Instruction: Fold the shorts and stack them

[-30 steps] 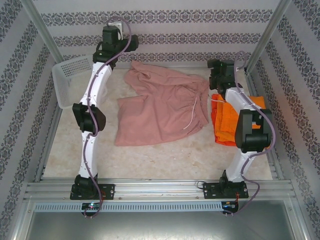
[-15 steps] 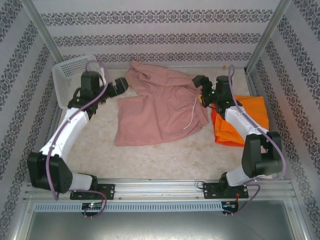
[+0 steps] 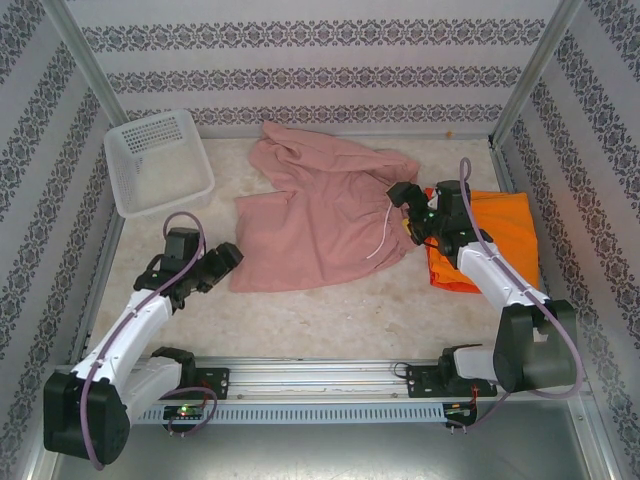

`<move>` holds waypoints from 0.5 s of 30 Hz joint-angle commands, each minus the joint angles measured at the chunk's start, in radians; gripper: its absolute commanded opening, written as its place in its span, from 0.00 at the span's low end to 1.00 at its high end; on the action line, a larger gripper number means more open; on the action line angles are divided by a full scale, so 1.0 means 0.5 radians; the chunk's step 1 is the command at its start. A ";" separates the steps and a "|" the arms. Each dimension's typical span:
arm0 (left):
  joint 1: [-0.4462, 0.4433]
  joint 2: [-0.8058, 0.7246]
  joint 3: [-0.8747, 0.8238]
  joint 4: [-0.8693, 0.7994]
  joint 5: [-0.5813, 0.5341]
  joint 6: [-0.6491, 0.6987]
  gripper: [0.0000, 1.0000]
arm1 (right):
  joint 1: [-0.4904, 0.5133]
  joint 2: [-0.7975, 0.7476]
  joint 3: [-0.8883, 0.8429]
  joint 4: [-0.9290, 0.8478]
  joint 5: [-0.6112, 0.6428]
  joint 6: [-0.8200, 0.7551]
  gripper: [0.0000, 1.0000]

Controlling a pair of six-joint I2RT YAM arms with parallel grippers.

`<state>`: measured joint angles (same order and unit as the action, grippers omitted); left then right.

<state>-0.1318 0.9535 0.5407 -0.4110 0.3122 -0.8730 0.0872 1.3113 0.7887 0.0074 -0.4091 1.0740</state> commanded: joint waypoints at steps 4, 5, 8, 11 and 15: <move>-0.034 -0.017 -0.111 -0.063 0.062 -0.153 0.62 | -0.018 -0.043 -0.028 -0.029 0.017 -0.037 0.98; -0.035 -0.001 -0.127 -0.063 0.060 -0.153 0.62 | -0.018 -0.045 -0.033 -0.030 0.019 -0.034 0.98; -0.036 0.068 -0.170 0.014 0.064 -0.155 0.57 | -0.028 -0.052 -0.052 -0.030 0.027 -0.026 0.98; -0.040 0.181 -0.183 0.093 0.101 -0.159 0.53 | -0.042 -0.057 -0.069 -0.028 0.021 -0.013 0.98; -0.046 0.314 -0.167 0.145 0.123 -0.135 0.49 | -0.063 -0.076 -0.080 -0.033 0.024 -0.012 0.98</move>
<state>-0.1402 1.0843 0.4610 -0.3885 0.3534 -0.9329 0.0673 1.3048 0.7650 -0.0055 -0.4088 1.0733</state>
